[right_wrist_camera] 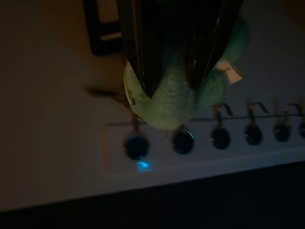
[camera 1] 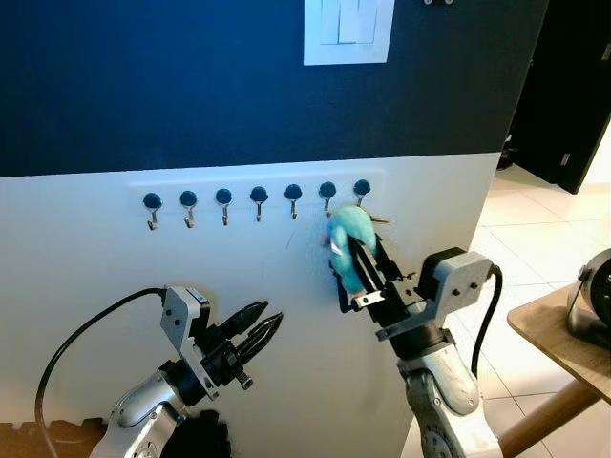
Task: Hang keys on a hook
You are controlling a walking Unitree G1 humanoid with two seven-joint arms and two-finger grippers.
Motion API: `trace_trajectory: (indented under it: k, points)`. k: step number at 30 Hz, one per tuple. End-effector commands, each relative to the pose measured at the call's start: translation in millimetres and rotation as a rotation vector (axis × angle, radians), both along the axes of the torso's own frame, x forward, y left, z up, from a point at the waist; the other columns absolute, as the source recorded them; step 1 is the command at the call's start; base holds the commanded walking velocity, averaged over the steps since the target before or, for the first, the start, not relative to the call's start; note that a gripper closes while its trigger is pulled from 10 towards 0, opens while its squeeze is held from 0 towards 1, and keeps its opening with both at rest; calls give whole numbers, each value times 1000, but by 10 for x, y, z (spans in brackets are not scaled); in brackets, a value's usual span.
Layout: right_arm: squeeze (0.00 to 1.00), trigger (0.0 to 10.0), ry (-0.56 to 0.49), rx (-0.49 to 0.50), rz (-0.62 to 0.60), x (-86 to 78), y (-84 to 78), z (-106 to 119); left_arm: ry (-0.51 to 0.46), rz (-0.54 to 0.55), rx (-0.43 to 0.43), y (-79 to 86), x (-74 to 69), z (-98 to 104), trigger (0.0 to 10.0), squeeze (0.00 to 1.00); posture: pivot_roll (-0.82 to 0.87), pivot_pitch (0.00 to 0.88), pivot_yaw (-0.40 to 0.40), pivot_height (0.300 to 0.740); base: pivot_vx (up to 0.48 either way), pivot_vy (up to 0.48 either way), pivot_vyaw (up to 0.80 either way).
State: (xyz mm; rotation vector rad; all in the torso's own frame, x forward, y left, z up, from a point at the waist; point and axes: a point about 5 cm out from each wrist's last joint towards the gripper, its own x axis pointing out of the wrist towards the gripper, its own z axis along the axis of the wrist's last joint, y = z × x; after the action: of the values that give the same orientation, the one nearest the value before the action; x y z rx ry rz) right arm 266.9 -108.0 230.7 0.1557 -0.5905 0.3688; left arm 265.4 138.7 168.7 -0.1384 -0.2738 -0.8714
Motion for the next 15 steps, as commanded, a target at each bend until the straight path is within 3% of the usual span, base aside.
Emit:
trace_trajectory:
  k: [1,9,15]
  points:
    - [0,10000,-2,31,-22,-22,-53,-3,-7,-14,10,-24,-2,23,10000,0,33,50,32,740,0,0,0]
    - [0,10000,70,78,-50,-4,-115,-160,-8,-8,22,-15,1,18,10000,0,39,50,32,740,0,0,0]
    - [0,10000,93,59,-12,-10,-61,-212,-11,6,29,1,4,15,10000,0,40,49,30,740,0,0,0]
